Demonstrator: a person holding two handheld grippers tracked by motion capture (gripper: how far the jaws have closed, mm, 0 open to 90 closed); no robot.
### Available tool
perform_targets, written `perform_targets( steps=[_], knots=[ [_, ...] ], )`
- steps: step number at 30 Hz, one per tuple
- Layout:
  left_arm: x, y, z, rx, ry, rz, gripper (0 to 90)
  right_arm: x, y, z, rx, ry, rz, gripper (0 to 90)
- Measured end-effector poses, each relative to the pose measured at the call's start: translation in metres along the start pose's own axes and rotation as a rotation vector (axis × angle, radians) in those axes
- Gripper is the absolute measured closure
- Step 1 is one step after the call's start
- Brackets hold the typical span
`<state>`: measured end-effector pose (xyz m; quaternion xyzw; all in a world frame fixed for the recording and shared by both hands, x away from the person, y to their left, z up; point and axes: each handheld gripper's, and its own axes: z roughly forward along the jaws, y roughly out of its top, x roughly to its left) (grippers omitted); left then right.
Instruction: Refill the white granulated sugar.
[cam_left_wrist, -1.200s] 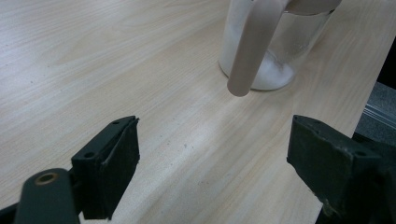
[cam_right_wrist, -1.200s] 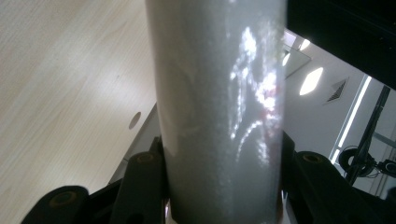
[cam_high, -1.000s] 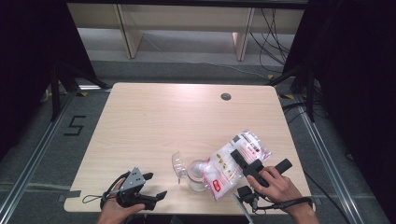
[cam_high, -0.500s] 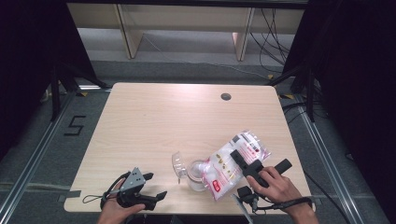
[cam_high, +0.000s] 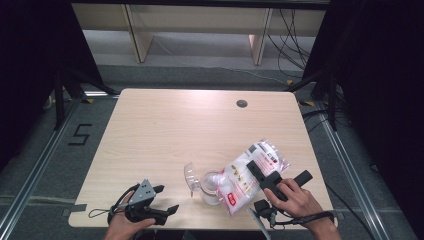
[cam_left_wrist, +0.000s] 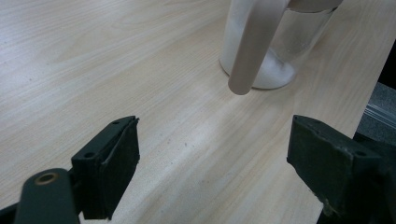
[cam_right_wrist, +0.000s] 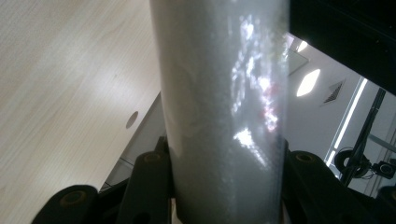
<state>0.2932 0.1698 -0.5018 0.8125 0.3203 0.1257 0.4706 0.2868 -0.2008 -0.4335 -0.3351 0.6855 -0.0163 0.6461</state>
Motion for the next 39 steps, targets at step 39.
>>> perform_targets(
  steps=[39],
  knots=[
    [0.0003,0.0005,-0.0007,0.001,0.002,0.008,16.5,-0.0003,-0.0012,0.0009,-0.007,0.005,-0.014,65.9]
  ],
)
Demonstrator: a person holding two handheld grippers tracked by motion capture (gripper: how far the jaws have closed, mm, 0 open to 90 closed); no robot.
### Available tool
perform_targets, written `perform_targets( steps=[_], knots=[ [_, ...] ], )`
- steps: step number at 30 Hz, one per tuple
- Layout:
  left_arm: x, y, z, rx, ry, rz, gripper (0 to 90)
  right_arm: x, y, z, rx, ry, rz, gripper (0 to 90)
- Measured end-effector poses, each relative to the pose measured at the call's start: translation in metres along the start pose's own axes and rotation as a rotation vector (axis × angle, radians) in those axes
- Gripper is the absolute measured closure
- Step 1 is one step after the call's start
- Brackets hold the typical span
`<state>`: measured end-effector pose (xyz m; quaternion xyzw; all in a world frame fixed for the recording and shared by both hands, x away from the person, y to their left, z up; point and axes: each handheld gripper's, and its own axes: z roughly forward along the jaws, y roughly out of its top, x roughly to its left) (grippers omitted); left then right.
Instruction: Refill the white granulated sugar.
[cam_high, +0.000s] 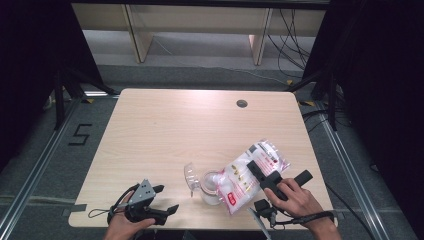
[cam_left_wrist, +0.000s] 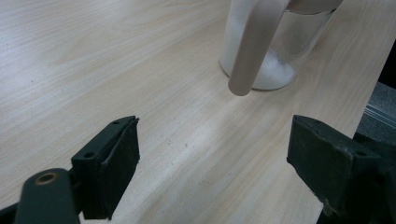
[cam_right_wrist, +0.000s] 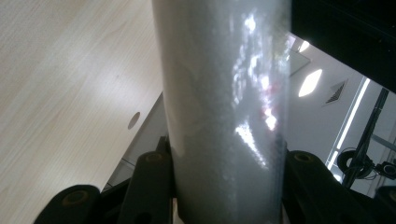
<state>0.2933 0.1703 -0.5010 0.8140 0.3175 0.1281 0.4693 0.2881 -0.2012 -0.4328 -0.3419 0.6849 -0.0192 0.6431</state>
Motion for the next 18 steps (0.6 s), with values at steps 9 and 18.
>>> perform_targets(
  steps=[9,18],
  knots=[
    [-0.0002,0.0000,-0.0002,-0.001,0.000,-0.001,16.5,0.0010,-0.0002,-0.0009,0.008,0.002,0.022,66.0],
    [-0.0002,0.0001,-0.0001,-0.001,0.000,-0.002,16.5,0.0007,-0.0005,-0.0003,-0.001,0.002,0.017,66.1]
  ],
)
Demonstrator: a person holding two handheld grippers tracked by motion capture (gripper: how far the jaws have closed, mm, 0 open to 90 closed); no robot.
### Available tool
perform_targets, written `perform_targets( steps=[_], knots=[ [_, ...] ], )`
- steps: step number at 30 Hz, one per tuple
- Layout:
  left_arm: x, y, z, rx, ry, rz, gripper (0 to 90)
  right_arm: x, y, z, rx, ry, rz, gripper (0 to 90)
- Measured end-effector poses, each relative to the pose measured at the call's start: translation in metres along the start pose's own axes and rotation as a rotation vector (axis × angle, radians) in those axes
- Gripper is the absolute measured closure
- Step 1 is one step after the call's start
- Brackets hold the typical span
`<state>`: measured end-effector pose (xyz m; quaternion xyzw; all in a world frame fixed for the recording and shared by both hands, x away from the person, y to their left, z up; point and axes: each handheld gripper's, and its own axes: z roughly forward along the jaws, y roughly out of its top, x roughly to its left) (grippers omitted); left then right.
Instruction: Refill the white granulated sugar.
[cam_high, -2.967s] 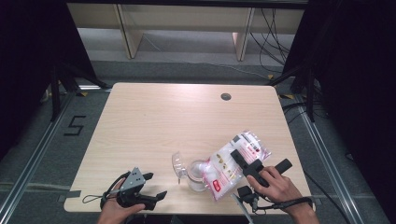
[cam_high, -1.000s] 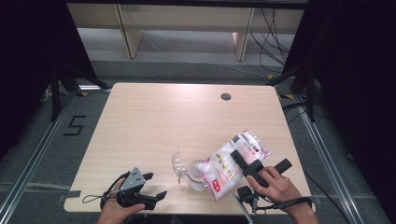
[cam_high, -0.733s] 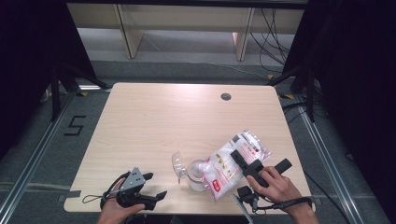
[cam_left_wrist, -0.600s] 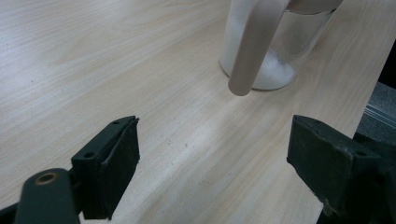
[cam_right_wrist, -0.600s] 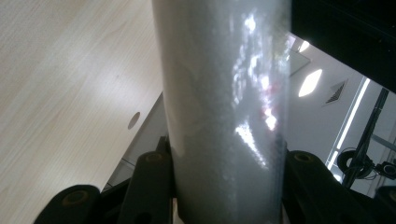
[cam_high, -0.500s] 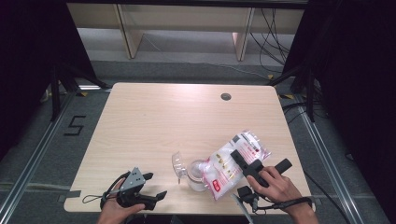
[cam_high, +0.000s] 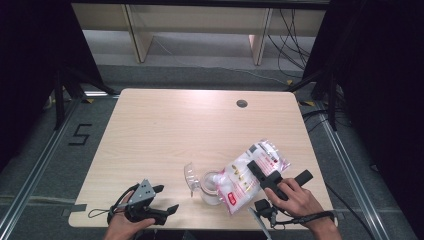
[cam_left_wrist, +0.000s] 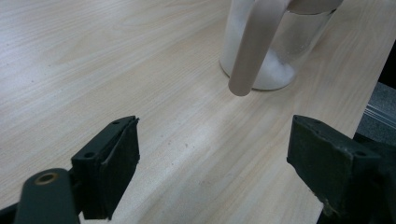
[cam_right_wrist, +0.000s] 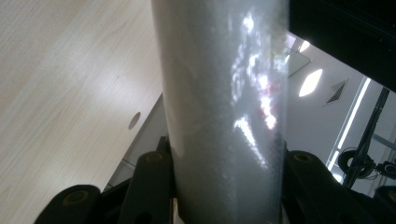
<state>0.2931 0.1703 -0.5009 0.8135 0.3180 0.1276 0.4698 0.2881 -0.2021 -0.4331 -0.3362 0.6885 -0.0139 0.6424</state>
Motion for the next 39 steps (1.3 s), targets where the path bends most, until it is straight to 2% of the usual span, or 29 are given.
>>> perform_targets(
  steps=[1,3,5,9,10,12,13,15,16,19,20,21,24,25,29,31,32,34,36,37,38,39],
  knots=[
    [0.0001,0.0000,0.0000,0.001,0.000,0.002,16.5,-0.0002,-0.0001,-0.0001,0.000,-0.001,0.000,66.1],
    [-0.0013,-0.0005,0.0002,0.002,0.001,-0.022,16.5,-0.0002,-0.0002,-0.0005,0.001,-0.002,0.004,66.1],
    [0.0001,0.0000,0.0000,0.000,0.000,0.002,16.5,-0.0003,-0.0003,-0.0009,0.002,-0.004,0.005,66.1],
    [0.0000,-0.0001,0.0000,0.001,0.000,0.001,16.5,-0.0006,-0.0005,-0.0011,0.001,-0.002,0.007,66.2],
    [-0.0014,-0.0006,0.0003,0.001,0.001,-0.023,16.5,-0.0006,-0.0006,-0.0011,0.000,-0.001,0.008,66.2],
    [0.0001,0.0000,0.0001,0.001,0.000,0.002,16.5,-0.0005,-0.0005,-0.0012,0.000,-0.002,0.009,66.3],
    [-0.0015,-0.0006,0.0002,0.001,0.002,-0.025,16.5,-0.0006,-0.0004,-0.0012,-0.001,-0.002,0.008,66.3],
    [-0.0010,-0.0003,0.0001,0.001,0.001,-0.015,16.5,-0.0006,-0.0004,-0.0011,-0.002,0.000,0.011,66.3],
    [-0.0014,-0.0007,0.0006,-0.004,-0.001,-0.026,16.5,-0.0005,-0.0003,-0.0011,-0.002,0.000,0.011,66.3],
    [0.0002,-0.0001,0.0001,-0.008,-0.001,-0.001,16.5,-0.0010,-0.0007,-0.0012,-0.002,-0.002,0.013,66.4],
    [0.0002,-0.0001,0.0001,-0.007,-0.003,-0.001,16.5,-0.0011,-0.0009,-0.0014,-0.002,-0.001,0.011,66.4],
    [-0.0011,-0.0003,-0.0003,-0.002,-0.002,-0.020,16.5,-0.0013,-0.0011,-0.0015,-0.001,-0.002,0.011,66.4],
    [-0.0004,-0.0002,-0.0010,0.010,0.007,-0.008,16.5,-0.0019,-0.0015,-0.0016,-0.003,-0.001,0.010,66.4],
    [-0.0013,-0.0003,-0.0004,-0.001,0.002,-0.020,16.5,-0.0019,-0.0015,-0.0017,-0.004,-0.001,0.010,66.5],
    [-0.0005,0.0000,-0.0004,-0.002,0.000,-0.009,16.5,-0.0023,-0.0020,-0.0021,-0.004,-0.002,0.014,66.5],
    [-0.0014,-0.0003,-0.0002,-0.001,0.000,-0.021,16.5,-0.0029,-0.0023,-0.0020,-0.008,-0.008,0.002,66.5],
    [-0.0013,-0.0003,-0.0003,0.001,0.001,-0.019,16.5,-0.0016,-0.0018,-0.0028,-0.002,-0.008,0.024,66.5],
    [-0.0012,-0.0004,-0.0002,-0.001,0.001,-0.021,16.5,-0.0017,-0.0017,-0.0031,-0.001,-0.008,0.025,66.6],
    [-0.0011,-0.0002,-0.0003,-0.002,0.002,-0.019,16.5,-0.0022,-0.0018,-0.0034,-0.003,-0.009,0.028,66.6],
    [0.0002,0.0001,0.0001,-0.008,-0.002,0.001,16.5,-0.0023,-0.0017,-0.0035,-0.003,-0.011,0.030,66.7],
    [0.0001,0.0000,0.0000,-0.006,-0.002,0.001,16.5,-0.0025,-0.0017,-0.0035,-0.005,-0.010,0.031,66.7],
    [-0.0014,-0.0006,0.0003,-0.005,-0.001,-0.025,16.5,-0.0023,-0.0016,-0.0036,-0.005,-0.010,0.031,66.7]
  ],
)
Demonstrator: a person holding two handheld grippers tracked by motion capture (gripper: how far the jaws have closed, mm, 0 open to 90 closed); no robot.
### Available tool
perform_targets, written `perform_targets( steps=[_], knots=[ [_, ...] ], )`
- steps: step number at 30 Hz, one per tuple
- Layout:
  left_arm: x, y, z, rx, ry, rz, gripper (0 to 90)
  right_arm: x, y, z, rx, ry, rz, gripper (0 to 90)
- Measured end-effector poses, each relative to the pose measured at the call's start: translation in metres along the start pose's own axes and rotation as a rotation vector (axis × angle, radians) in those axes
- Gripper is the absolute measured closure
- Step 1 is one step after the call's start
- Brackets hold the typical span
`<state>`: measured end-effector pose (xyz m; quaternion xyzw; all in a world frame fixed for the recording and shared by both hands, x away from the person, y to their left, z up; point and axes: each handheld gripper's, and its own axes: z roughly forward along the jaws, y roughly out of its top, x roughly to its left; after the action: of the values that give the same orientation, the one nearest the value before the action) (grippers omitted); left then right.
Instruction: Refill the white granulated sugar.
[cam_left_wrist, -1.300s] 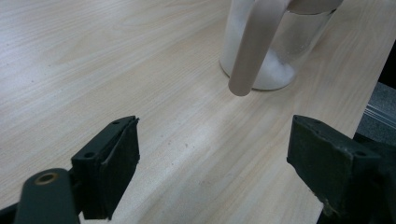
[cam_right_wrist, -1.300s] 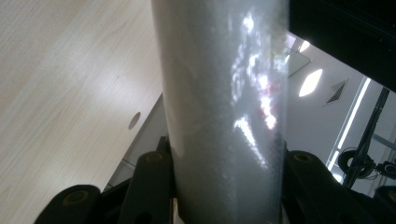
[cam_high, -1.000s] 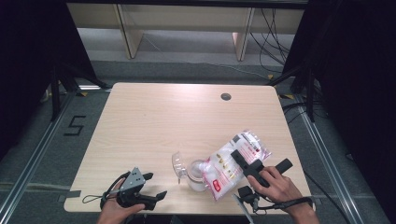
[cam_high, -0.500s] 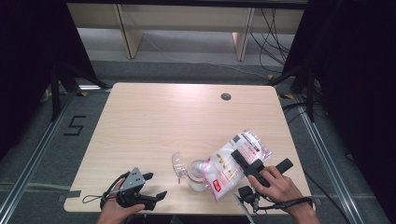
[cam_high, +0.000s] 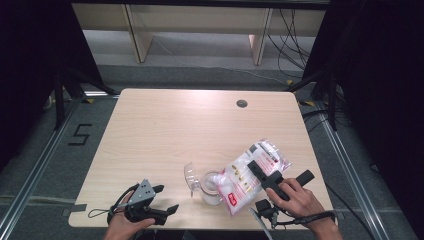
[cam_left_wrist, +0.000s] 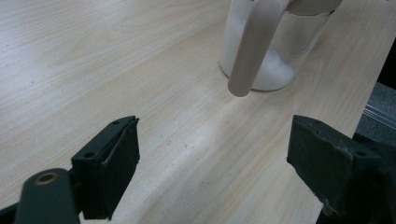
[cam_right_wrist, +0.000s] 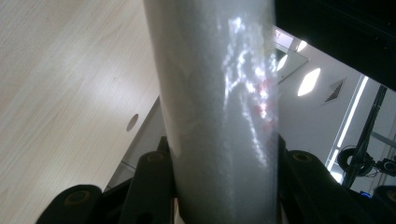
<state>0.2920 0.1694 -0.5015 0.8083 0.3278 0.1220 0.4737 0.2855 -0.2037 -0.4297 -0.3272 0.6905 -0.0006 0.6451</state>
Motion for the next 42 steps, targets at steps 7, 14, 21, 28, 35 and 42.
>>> perform_targets(
  steps=[7,14,21,28,35,42],
  knots=[
    [0.0009,0.0005,-0.0003,0.001,0.000,0.017,16.5,0.0001,-0.0002,-0.0001,0.001,0.001,0.000,66.8],
    [0.0004,0.0004,-0.0007,0.004,0.002,0.010,16.5,0.0000,0.0000,0.0000,0.000,0.001,-0.002,67.0],
    [0.0002,0.0002,-0.0005,0.006,0.002,0.005,16.5,-0.0017,-0.0006,-0.0004,-0.001,0.000,-0.018,67.2],
    [0.0000,-0.0001,0.0000,0.007,0.002,0.003,16.5,-0.0019,-0.0014,-0.0012,0.003,-0.002,-0.007,67.6],
    [-0.0001,-0.0003,0.0005,0.008,0.000,0.003,16.5,-0.0021,-0.0010,-0.0005,0.000,0.001,-0.016,68.0],
    [-0.0003,-0.0003,0.0006,0.004,0.004,0.003,16.6,-0.0014,-0.0014,-0.0002,0.000,0.000,-0.014,68.3]
  ],
)
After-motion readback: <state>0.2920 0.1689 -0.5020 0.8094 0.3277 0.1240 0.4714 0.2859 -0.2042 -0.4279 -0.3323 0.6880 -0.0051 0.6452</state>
